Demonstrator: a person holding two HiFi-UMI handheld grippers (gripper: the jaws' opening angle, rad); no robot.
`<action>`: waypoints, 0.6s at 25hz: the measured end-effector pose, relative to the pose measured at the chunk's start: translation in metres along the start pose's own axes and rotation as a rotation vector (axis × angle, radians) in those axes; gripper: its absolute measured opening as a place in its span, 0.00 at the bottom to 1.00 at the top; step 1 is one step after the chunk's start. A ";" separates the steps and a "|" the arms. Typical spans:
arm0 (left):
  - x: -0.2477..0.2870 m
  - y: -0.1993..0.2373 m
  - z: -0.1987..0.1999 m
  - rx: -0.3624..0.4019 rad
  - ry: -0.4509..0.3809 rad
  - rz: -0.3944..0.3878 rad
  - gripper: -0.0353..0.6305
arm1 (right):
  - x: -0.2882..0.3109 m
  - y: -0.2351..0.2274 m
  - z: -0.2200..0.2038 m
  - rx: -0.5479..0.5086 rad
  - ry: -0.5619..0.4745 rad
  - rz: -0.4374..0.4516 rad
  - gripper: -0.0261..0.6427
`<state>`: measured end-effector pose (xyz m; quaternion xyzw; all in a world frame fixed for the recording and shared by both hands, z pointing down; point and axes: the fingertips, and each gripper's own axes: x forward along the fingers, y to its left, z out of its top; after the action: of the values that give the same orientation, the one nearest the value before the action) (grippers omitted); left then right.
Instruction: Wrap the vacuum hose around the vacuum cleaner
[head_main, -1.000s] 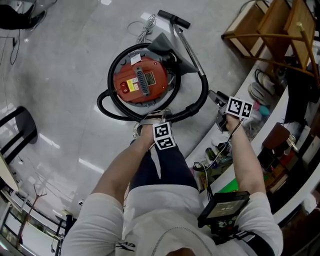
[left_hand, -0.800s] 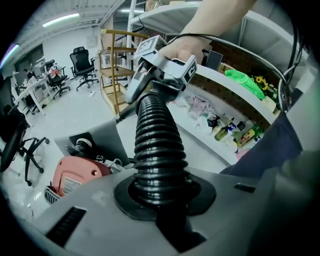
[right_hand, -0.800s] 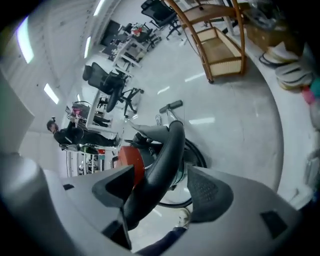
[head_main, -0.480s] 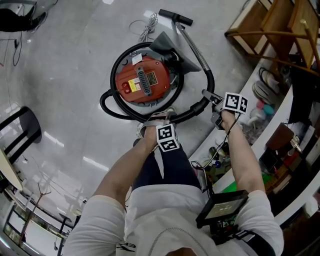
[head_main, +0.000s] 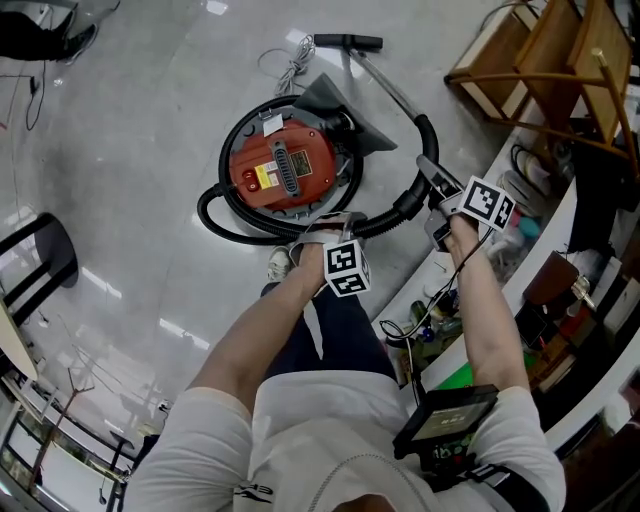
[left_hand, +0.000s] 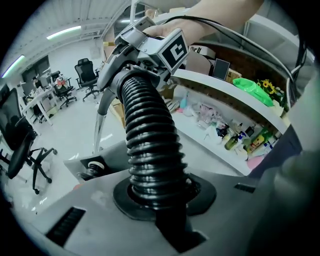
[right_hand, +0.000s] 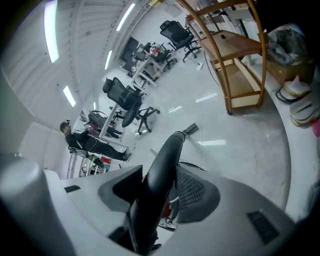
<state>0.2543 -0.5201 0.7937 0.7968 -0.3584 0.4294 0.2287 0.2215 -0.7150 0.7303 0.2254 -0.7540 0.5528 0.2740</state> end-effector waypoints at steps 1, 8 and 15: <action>-0.003 0.004 0.004 -0.003 -0.009 0.009 0.16 | 0.000 0.008 0.005 -0.012 -0.009 0.010 0.35; -0.024 0.021 0.031 -0.012 -0.078 0.061 0.16 | -0.008 0.062 0.034 -0.100 -0.053 0.078 0.35; -0.050 0.033 0.049 -0.008 -0.125 0.112 0.16 | -0.008 0.109 0.045 -0.167 -0.046 0.135 0.35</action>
<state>0.2360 -0.5555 0.7274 0.7997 -0.4178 0.3896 0.1846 0.1500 -0.7267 0.6365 0.1632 -0.8169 0.5000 0.2367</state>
